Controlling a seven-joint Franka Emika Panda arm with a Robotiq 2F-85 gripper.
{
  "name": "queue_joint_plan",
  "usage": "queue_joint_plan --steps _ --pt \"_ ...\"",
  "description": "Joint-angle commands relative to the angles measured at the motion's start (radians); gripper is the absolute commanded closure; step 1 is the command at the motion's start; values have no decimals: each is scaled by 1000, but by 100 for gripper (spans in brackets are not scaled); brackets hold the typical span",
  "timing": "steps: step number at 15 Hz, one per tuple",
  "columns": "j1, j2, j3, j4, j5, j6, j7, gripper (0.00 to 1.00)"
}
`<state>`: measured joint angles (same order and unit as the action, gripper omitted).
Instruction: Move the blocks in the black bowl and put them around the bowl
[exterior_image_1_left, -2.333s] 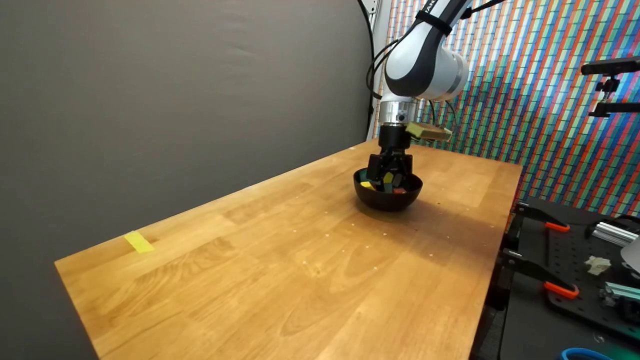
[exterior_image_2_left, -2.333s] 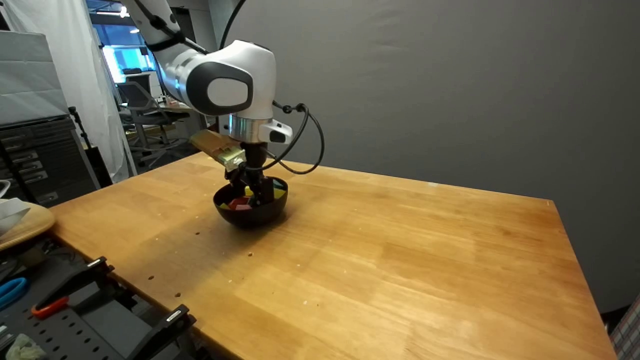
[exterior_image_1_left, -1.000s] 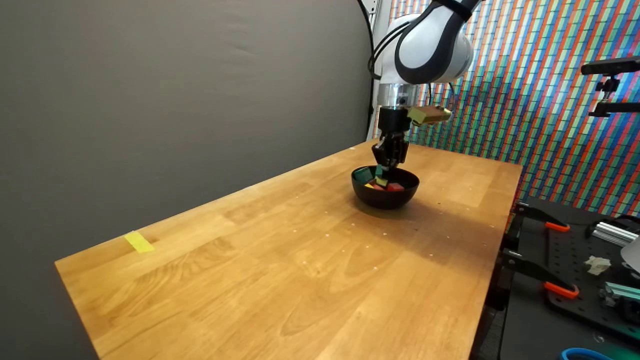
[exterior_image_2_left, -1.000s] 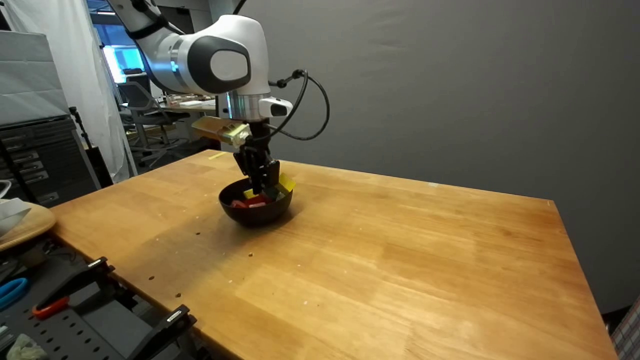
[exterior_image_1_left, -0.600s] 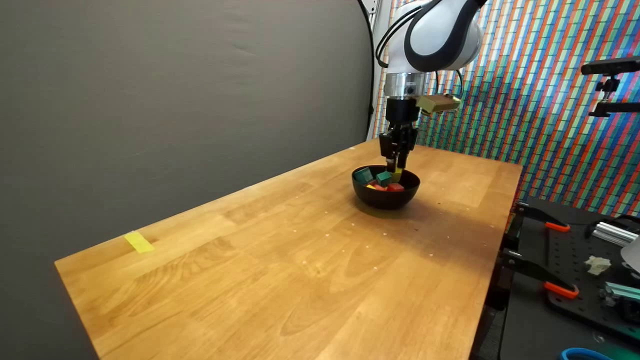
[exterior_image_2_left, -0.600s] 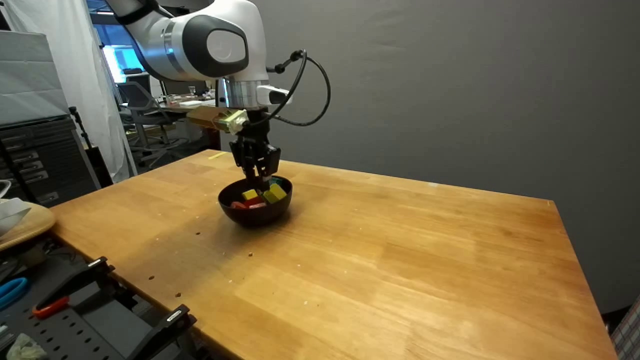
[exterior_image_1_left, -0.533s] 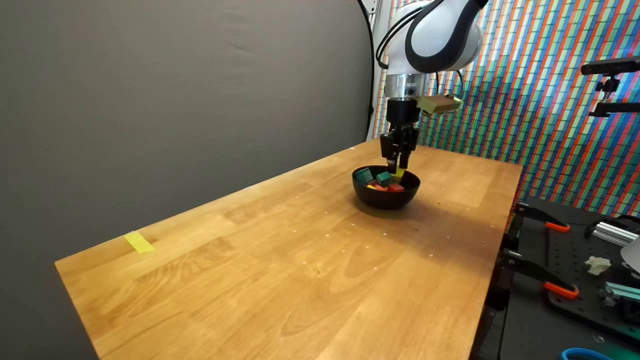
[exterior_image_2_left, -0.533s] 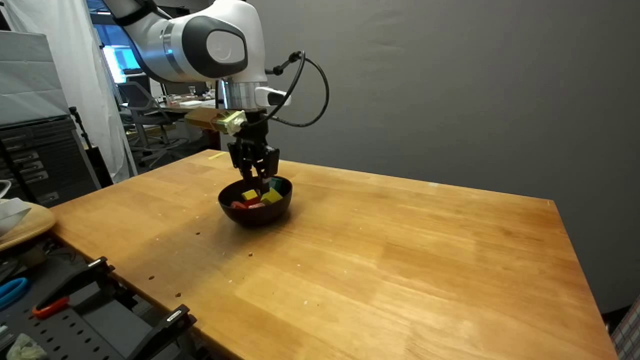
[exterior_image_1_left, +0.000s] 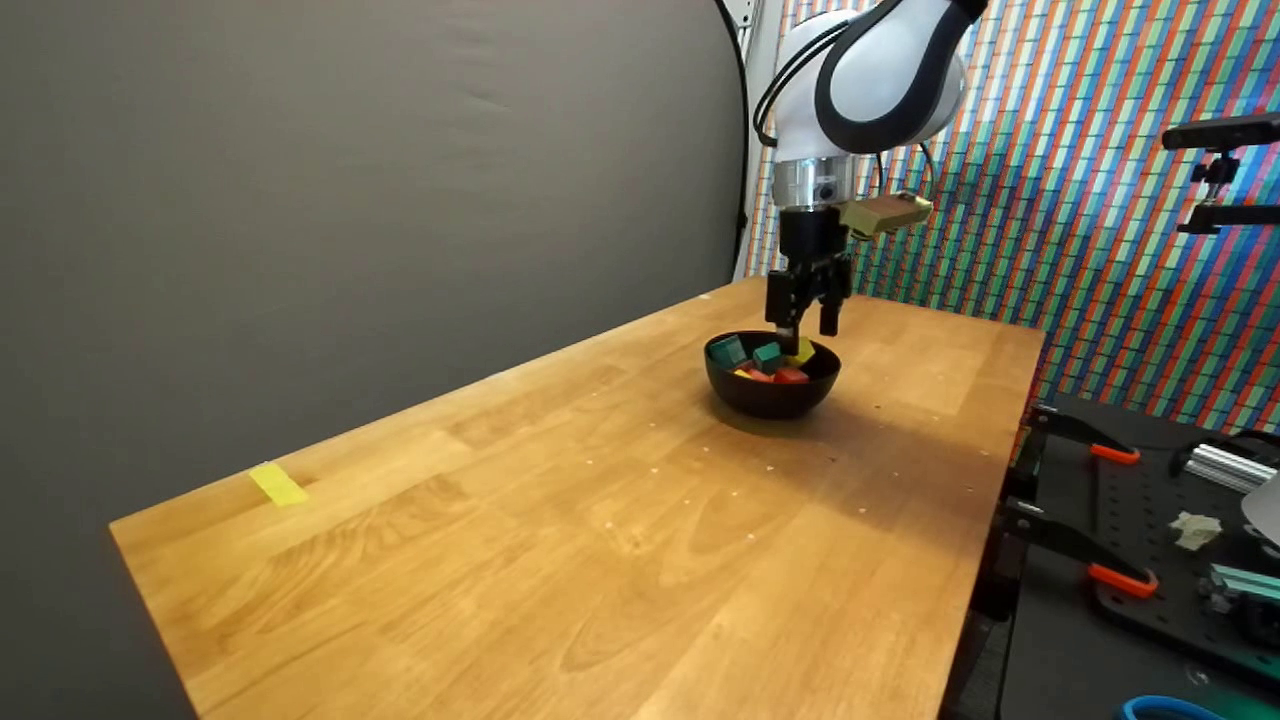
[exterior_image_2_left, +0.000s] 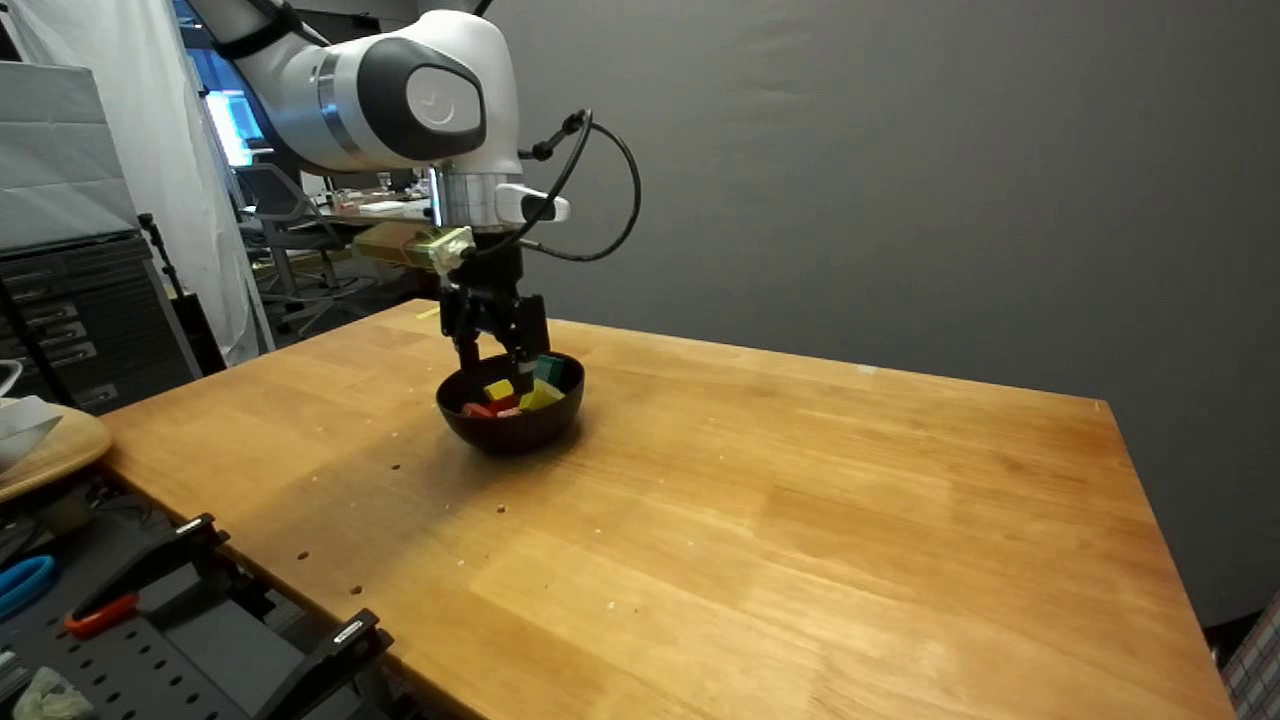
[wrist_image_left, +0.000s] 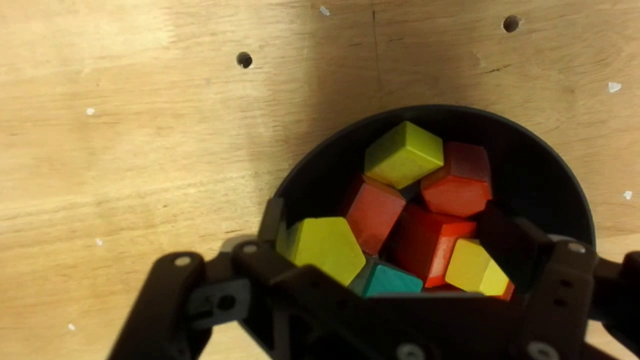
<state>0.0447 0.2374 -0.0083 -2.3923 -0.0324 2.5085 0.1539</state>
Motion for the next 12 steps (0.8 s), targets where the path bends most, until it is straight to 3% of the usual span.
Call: queue_joint_plan --steps 1,7,12 --pt "7 -38 3 -24 9 15 35 0" --pt "20 9 -22 -26 -55 162 82 0" --pt "44 33 -46 -46 -129 157 135 0"
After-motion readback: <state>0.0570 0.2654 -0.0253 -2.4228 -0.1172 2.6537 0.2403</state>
